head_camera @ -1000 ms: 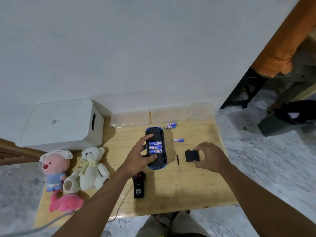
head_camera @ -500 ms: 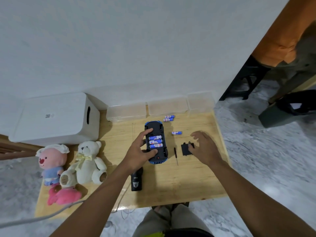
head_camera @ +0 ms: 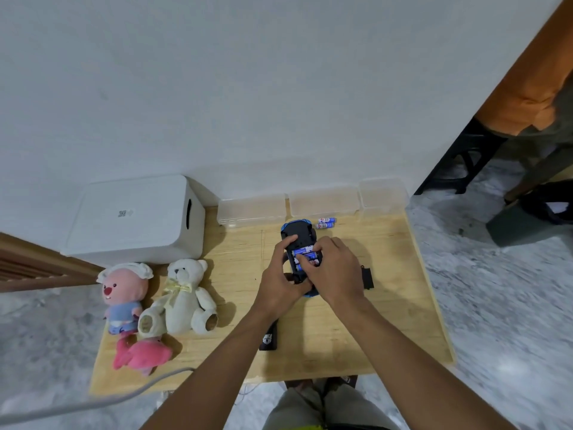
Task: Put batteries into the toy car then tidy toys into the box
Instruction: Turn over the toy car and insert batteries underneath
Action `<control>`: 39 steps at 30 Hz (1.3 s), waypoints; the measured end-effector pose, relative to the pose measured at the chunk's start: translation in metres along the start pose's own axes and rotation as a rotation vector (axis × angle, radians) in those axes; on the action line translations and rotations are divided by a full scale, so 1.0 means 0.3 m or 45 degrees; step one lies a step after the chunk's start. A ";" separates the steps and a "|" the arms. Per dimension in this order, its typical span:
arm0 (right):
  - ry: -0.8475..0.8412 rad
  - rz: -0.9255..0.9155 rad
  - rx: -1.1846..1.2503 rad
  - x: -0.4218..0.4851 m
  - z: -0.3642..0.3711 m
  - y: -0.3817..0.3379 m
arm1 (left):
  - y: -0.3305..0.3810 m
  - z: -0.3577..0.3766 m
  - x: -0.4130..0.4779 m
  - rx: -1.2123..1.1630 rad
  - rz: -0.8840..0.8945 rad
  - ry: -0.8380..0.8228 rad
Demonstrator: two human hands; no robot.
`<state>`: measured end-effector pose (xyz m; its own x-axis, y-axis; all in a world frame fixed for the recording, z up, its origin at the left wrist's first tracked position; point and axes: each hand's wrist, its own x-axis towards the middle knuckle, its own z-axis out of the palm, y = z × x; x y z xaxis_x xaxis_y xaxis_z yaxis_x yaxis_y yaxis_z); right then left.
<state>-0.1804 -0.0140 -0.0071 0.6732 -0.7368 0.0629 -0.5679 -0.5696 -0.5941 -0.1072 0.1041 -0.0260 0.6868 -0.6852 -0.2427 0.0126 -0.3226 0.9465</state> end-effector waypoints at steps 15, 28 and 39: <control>-0.113 0.390 0.215 0.045 -0.006 -0.126 | -0.002 0.002 -0.013 0.063 0.167 0.075; -0.058 0.529 0.469 0.055 -0.024 -0.106 | 0.003 -0.004 0.019 0.109 0.084 0.065; 0.059 0.264 0.318 0.042 -0.025 -0.053 | 0.033 -0.004 0.023 0.076 0.105 0.070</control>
<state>-0.1664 -0.0169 0.0093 0.5297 -0.8469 -0.0470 -0.5532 -0.3029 -0.7761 -0.1015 0.0971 -0.0181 0.7225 -0.6746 -0.1510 -0.0880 -0.3064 0.9478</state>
